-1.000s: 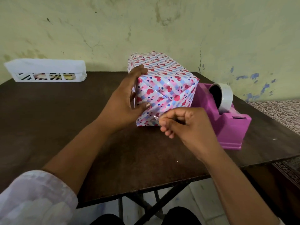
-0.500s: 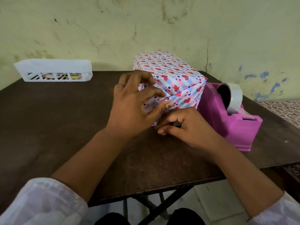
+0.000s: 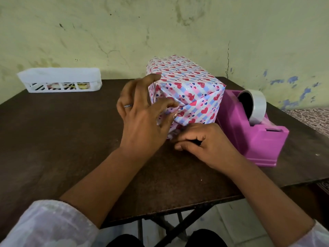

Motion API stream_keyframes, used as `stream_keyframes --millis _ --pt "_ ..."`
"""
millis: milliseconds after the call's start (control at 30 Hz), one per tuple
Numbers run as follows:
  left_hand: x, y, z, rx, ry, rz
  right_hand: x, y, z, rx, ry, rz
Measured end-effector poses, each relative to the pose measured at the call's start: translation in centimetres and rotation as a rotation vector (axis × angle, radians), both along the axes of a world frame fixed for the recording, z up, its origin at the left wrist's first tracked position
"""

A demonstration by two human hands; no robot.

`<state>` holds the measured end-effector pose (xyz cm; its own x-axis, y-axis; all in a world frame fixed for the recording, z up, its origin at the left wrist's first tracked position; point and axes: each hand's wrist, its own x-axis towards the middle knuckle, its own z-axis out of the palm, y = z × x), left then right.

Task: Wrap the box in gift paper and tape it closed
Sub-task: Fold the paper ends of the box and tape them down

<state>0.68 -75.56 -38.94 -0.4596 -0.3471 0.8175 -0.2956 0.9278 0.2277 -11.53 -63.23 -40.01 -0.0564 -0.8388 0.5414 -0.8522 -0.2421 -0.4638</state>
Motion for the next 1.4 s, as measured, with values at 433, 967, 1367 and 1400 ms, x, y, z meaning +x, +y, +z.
stream_keyframes --millis 433,967,1367,1400 --pt "-0.6 1.0 0.2 0.180 -0.033 -0.059 1.0 -0.4 -1.5 0.050 0.178 0.012" --pt "0.2 0.5 0.1 0.443 0.136 -0.068 0.6 0.6 -1.2 -0.182 0.232 -0.021" --pt "0.1 0.2 -0.3 0.407 0.163 -0.063 -0.5 0.7 -0.8 -0.393 0.049 -0.148" --pt "0.1 0.2 -0.2 0.406 0.168 -0.061 -0.4 0.7 -0.7 -0.391 0.052 -0.151"
